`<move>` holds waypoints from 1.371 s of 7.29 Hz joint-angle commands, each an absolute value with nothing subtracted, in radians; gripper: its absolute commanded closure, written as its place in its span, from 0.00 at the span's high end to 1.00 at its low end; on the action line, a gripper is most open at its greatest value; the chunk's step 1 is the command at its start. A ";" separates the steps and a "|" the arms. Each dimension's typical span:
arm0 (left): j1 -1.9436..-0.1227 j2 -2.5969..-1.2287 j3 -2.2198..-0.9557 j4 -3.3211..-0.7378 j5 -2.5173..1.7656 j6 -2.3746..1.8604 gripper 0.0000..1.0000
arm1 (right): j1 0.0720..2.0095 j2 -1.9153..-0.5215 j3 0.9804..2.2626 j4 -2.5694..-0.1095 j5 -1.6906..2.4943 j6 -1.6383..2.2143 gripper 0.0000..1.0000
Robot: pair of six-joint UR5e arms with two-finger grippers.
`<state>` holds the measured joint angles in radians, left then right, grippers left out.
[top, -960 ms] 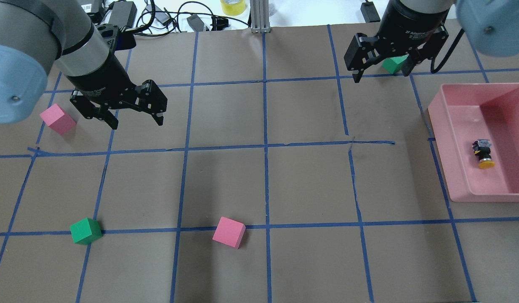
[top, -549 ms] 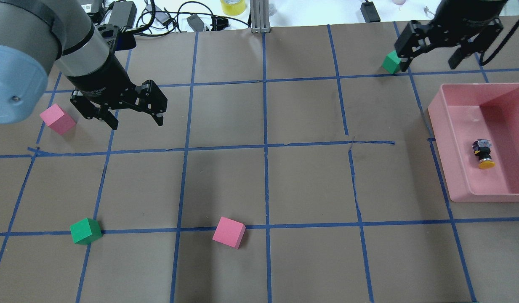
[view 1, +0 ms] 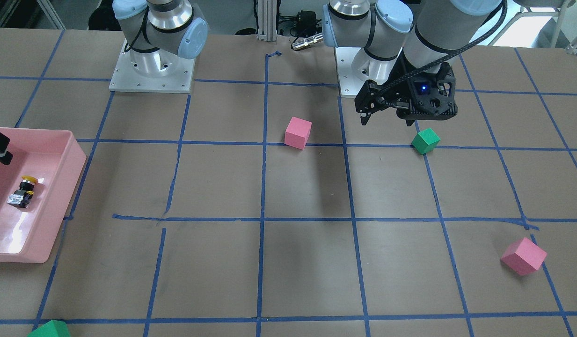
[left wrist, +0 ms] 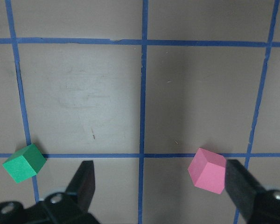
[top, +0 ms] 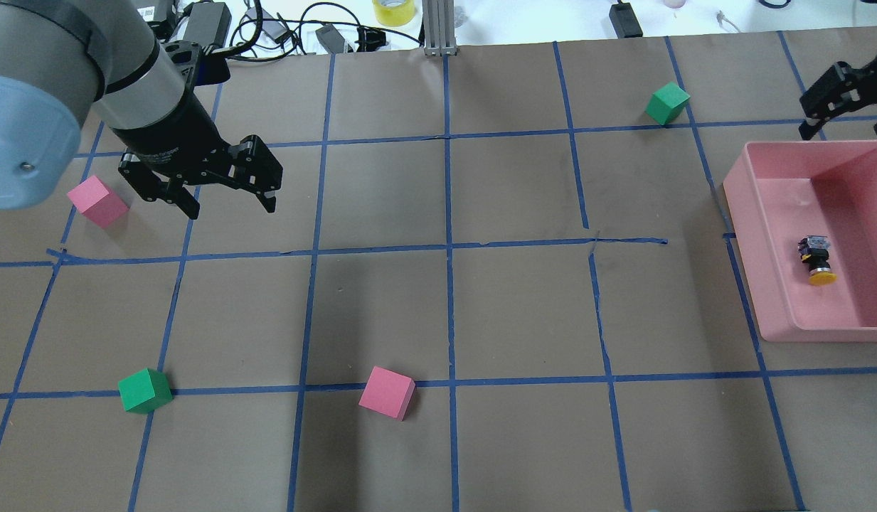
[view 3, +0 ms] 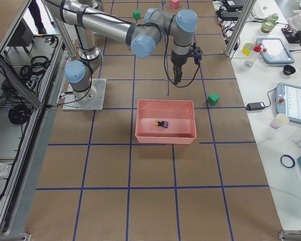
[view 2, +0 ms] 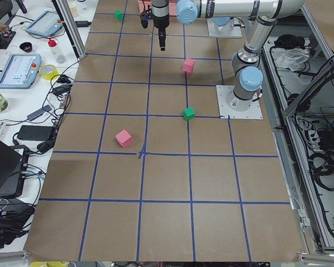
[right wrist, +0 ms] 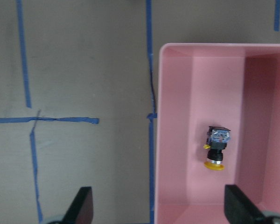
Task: Align button upright
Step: 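Move the right gripper down into the pink tray over the button switch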
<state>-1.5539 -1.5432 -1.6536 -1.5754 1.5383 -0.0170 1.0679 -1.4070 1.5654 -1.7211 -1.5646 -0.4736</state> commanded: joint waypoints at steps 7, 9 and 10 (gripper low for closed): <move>-1.554 -1.545 -1.654 -1.575 1.529 -0.029 1.00 | 0.904 -1.287 1.996 -2.278 -1.585 -0.578 0.99; -1.554 -1.545 -1.654 -1.575 1.529 -0.025 1.00 | 0.902 -1.284 1.996 -2.298 -1.600 -0.580 1.00; -1.554 -1.545 -1.654 -1.575 1.529 -0.028 1.00 | 0.902 -1.284 1.996 -2.298 -1.600 -0.580 1.00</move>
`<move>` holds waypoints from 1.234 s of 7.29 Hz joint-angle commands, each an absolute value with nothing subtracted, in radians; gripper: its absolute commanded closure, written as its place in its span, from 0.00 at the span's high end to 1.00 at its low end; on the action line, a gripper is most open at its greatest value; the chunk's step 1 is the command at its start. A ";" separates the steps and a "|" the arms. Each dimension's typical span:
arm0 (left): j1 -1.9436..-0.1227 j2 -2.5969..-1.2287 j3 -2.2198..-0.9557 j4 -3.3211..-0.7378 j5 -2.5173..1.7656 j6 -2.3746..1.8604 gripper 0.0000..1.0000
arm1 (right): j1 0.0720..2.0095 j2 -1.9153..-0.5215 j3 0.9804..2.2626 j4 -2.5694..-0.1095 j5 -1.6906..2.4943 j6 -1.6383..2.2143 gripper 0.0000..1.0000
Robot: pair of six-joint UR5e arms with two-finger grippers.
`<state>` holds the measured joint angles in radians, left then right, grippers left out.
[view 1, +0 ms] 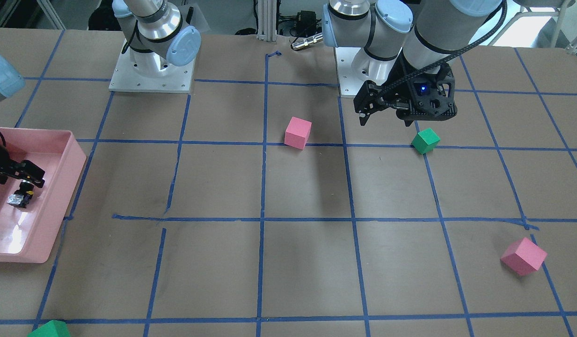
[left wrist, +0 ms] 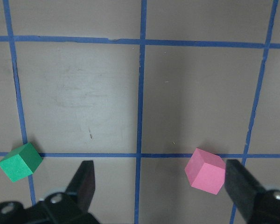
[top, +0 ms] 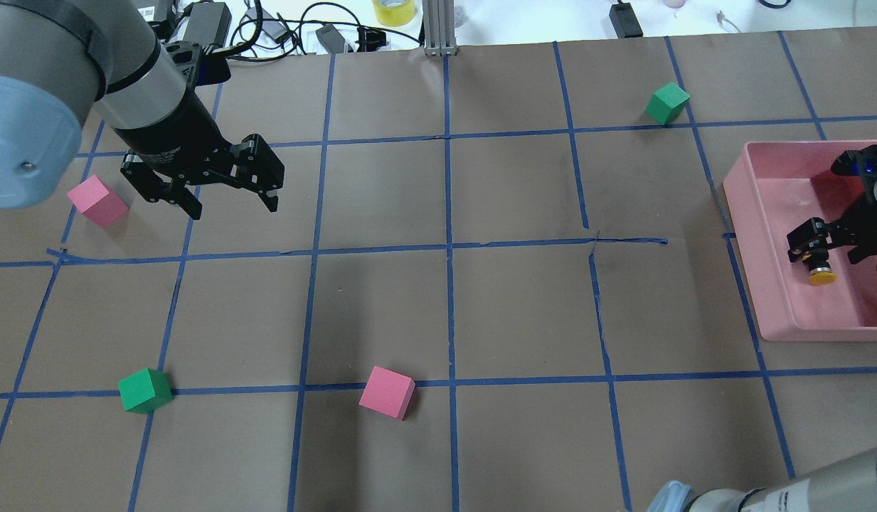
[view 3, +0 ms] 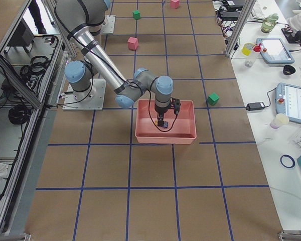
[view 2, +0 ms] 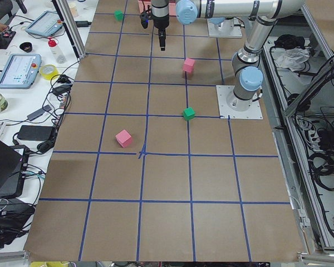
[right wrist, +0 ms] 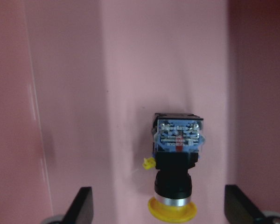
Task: Align button upright
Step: 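Close the right gripper on the black button switch's body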
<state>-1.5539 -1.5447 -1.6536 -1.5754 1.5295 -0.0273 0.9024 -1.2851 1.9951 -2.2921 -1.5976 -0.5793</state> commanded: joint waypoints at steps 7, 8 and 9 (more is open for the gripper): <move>-1.554 -1.543 -1.654 -1.575 1.531 -0.021 1.00 | 0.902 -1.278 1.977 -2.304 -1.583 -0.588 0.98; -1.554 -1.542 -1.654 -1.575 1.535 -0.017 1.00 | 0.902 -1.260 1.979 -2.313 -1.577 -0.583 0.97; -1.554 -1.539 -1.655 -1.575 1.540 -0.015 1.00 | 0.902 -1.237 1.976 -2.369 -1.574 -0.581 0.97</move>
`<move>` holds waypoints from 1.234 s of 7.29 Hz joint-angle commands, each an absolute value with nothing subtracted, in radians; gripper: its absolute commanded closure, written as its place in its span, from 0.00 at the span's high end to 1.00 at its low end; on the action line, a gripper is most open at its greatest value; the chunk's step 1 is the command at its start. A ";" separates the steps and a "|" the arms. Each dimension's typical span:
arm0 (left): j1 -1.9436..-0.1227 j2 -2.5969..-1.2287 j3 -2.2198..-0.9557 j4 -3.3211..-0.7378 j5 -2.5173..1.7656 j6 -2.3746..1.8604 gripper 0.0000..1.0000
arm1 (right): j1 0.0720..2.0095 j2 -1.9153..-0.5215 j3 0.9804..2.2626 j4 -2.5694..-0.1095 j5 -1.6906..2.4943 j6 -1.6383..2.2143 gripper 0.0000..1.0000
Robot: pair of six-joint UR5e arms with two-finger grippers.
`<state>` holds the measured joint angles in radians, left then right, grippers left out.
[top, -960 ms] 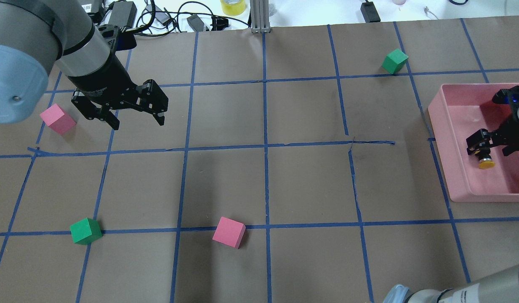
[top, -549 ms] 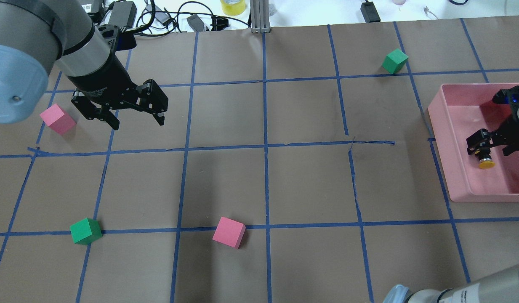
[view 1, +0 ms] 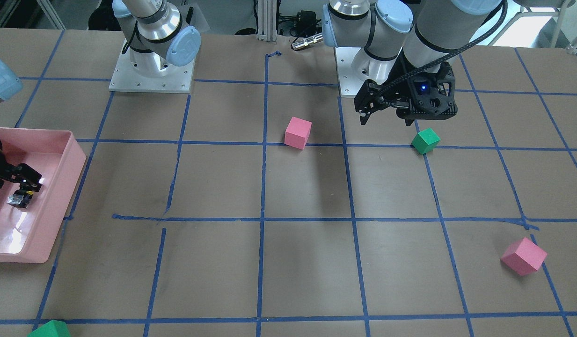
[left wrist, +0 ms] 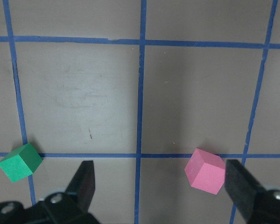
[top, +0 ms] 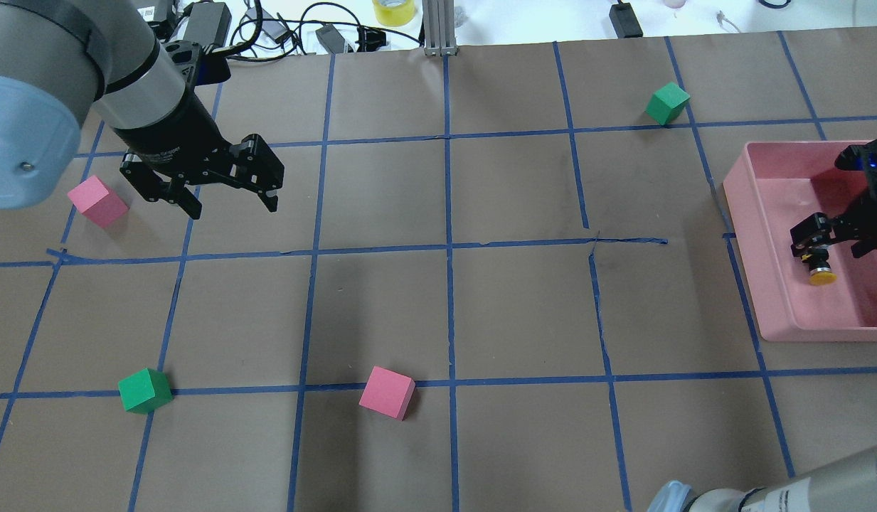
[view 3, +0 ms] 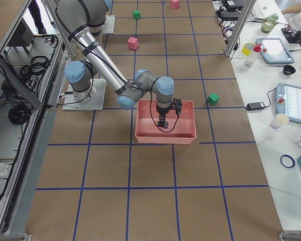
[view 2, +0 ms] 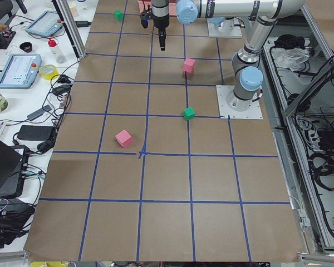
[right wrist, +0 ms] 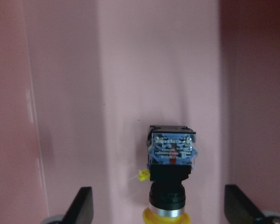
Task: Align button upright
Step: 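Close the right gripper on the black button switch's body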
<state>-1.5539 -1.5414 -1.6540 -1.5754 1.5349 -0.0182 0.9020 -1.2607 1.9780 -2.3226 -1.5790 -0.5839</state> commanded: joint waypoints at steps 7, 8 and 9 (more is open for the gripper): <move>-1.554 -1.542 -1.655 -1.575 1.536 -0.018 1.00 | 0.902 -1.206 1.983 -2.382 -1.558 -0.581 0.67; -1.554 -1.542 -1.654 -1.575 1.536 -0.017 1.00 | 0.902 -1.206 1.982 -2.382 -1.562 -0.586 0.25; -1.554 -1.542 -1.654 -1.575 1.536 -0.017 1.00 | 0.902 -1.207 1.979 -2.381 -1.562 -0.587 0.08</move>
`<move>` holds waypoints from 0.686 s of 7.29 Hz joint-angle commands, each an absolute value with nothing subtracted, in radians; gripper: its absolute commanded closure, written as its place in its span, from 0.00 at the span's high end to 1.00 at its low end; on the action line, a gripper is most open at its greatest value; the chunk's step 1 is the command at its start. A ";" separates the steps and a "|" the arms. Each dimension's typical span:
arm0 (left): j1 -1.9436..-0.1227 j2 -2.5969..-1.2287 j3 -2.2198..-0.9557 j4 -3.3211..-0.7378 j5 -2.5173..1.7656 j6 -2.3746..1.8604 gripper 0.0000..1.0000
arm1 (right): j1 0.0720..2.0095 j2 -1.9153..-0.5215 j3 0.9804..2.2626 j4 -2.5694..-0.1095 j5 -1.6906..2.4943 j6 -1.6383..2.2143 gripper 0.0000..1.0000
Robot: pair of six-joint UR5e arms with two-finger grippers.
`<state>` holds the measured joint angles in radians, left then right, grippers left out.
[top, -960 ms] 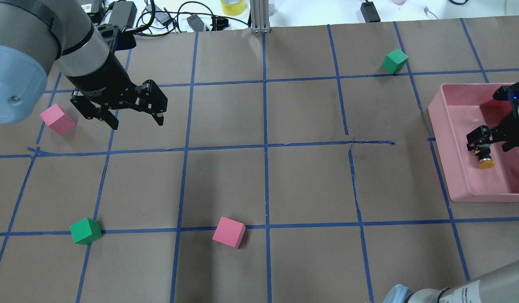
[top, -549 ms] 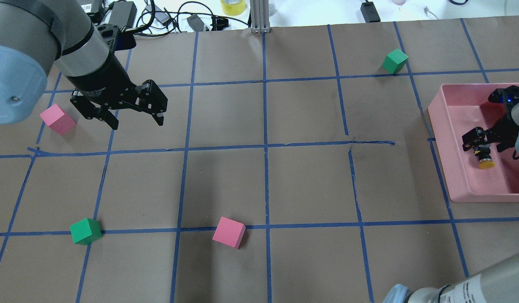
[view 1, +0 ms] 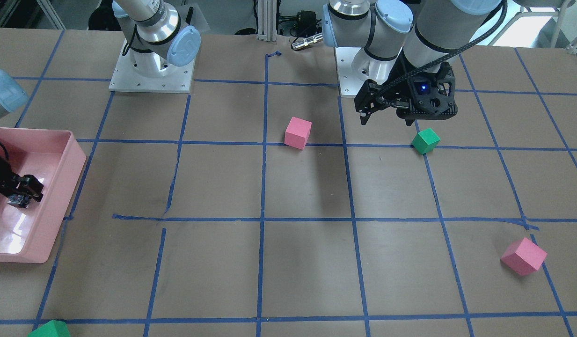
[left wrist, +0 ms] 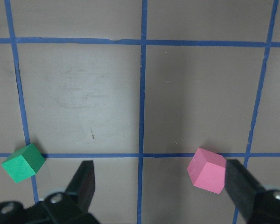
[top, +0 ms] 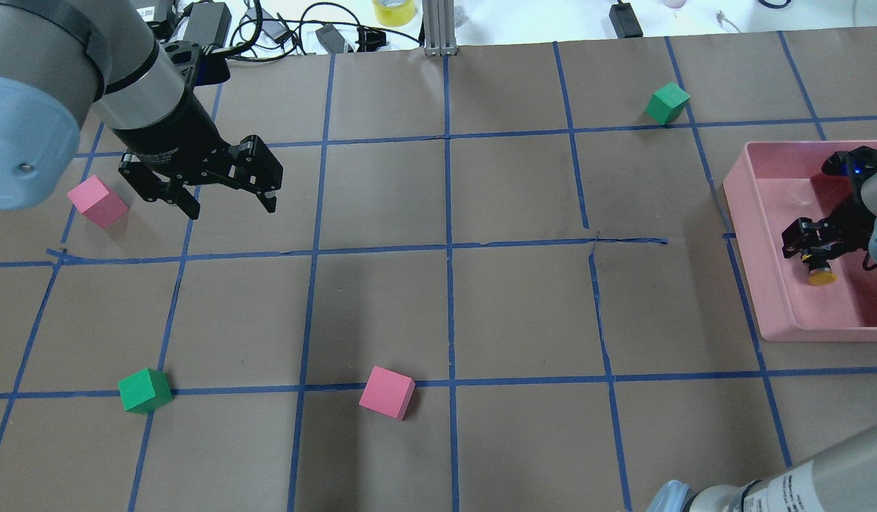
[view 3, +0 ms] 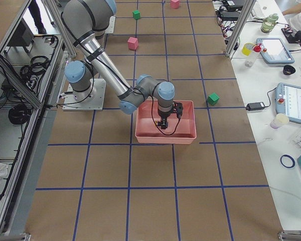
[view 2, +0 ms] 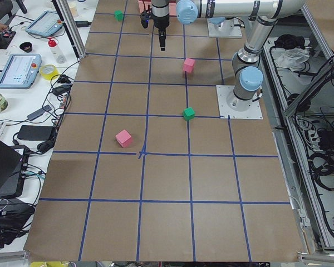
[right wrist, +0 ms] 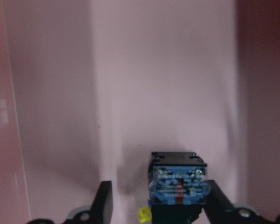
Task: Align button upright
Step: 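Close the right gripper on the black button switch's body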
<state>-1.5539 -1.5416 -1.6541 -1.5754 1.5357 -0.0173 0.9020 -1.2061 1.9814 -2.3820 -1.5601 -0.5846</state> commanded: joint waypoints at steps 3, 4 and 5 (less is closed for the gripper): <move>-1.554 -1.542 -1.654 -1.575 1.537 -0.017 1.00 | 0.902 -1.218 1.962 -2.369 -1.557 -0.584 0.00; -1.554 -1.542 -1.654 -1.575 1.537 -0.015 1.00 | 0.902 -1.224 1.927 -2.358 -1.559 -0.587 0.00; -1.554 -1.542 -1.654 -1.575 1.539 -0.015 1.00 | 0.908 -1.244 1.869 -2.297 -1.559 -0.588 0.00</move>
<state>-1.5539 -1.5416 -1.6536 -1.5754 1.5373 -0.0159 0.9032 -1.2256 1.9278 -2.3490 -1.5587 -0.5865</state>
